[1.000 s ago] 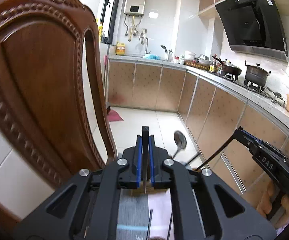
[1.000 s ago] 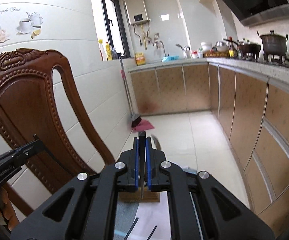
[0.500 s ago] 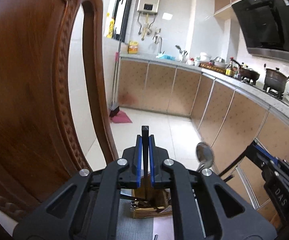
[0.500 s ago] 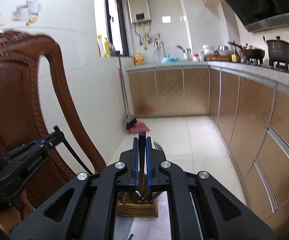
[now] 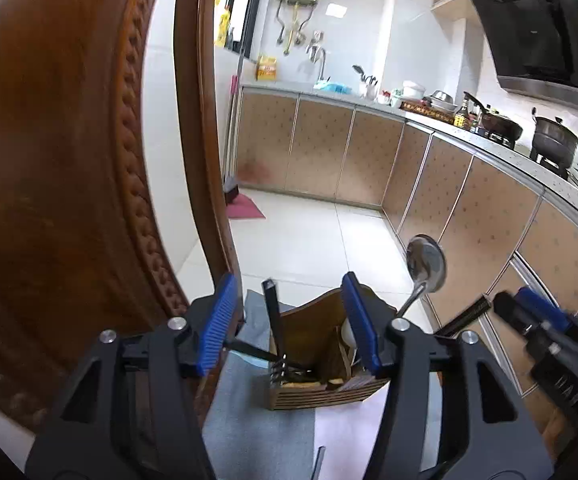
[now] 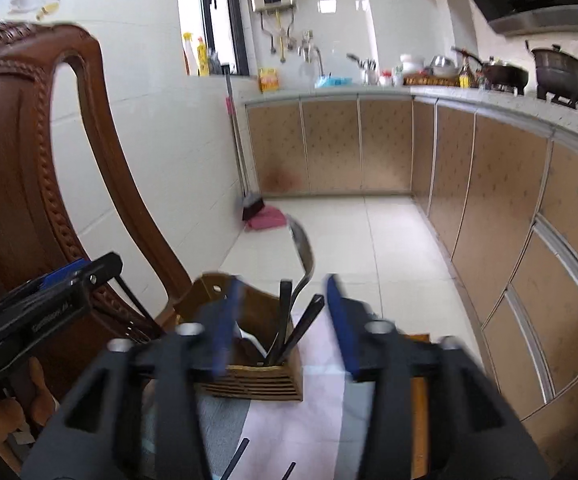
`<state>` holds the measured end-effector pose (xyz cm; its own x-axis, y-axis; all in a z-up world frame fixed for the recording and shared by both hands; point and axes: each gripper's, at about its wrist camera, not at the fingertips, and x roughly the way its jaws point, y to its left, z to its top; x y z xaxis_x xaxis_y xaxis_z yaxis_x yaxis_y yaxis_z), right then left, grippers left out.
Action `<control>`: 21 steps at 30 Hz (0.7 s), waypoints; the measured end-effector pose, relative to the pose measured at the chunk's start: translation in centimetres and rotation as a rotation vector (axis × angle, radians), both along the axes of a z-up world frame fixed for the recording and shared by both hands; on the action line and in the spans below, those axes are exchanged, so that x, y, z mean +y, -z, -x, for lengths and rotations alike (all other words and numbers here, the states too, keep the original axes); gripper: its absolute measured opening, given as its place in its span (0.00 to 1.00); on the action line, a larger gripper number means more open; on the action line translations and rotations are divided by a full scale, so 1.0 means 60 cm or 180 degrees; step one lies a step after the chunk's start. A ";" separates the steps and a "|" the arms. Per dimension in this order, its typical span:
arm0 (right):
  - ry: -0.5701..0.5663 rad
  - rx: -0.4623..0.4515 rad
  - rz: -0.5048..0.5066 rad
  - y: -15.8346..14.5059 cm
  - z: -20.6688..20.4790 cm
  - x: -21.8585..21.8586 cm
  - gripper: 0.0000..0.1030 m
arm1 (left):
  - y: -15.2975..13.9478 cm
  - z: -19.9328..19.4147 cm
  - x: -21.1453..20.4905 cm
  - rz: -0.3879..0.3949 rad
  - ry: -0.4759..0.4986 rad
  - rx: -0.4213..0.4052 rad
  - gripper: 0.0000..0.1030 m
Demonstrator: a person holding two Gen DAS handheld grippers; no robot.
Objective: Organize utensils
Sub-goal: 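Move both tools back down to the last chopsticks on the cloth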
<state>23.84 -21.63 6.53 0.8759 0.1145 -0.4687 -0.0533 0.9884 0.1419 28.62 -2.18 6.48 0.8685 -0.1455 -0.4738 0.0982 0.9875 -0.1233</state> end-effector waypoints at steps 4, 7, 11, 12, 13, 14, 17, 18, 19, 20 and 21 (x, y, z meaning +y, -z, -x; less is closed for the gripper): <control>0.0001 -0.0095 0.0054 -0.030 0.065 -0.017 0.46 | -0.008 0.072 -0.003 -0.0199 0.0053 -0.0032 0.60; -0.0023 -0.0129 -0.0057 -0.029 0.124 -0.044 0.54 | 0.007 0.145 -0.014 -0.0479 0.0118 -0.0084 0.76; 0.0156 0.0204 -0.0127 0.033 0.157 -0.077 0.58 | 0.074 0.192 -0.043 -0.0954 0.0249 0.0052 0.81; 0.0164 0.0405 -0.0144 0.060 0.150 -0.079 0.58 | 0.111 0.191 -0.055 -0.1015 0.0375 0.0254 0.81; 0.0147 0.0634 -0.0156 0.093 0.139 -0.079 0.58 | 0.135 0.188 -0.060 -0.1028 0.0440 0.0382 0.80; 0.0147 0.0829 -0.0169 0.118 0.128 -0.078 0.57 | 0.167 0.182 -0.067 -0.1051 0.0489 0.0585 0.79; 0.0048 0.1697 -0.0376 0.223 0.089 -0.068 0.45 | 0.256 0.167 -0.068 -0.0920 0.0585 0.1212 0.68; -0.0010 0.1891 -0.0438 0.253 0.083 -0.062 0.45 | 0.277 0.160 -0.067 -0.0786 0.0638 0.1395 0.61; -0.0032 0.1972 -0.0435 0.271 0.081 -0.054 0.45 | 0.303 0.150 -0.064 -0.0626 0.0684 0.1620 0.50; -0.0045 0.2058 -0.0382 0.290 0.073 -0.044 0.45 | 0.322 0.139 -0.064 -0.0544 0.0711 0.1769 0.46; -0.0059 0.2134 -0.0340 0.305 0.066 -0.034 0.45 | 0.338 0.129 -0.068 -0.0546 0.0722 0.1846 0.46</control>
<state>19.90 -23.66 -11.79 0.3974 0.2026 -0.8950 0.0634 0.9669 0.2471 20.91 -6.26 -13.80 0.4209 -0.1759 -0.8899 0.2716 0.9605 -0.0614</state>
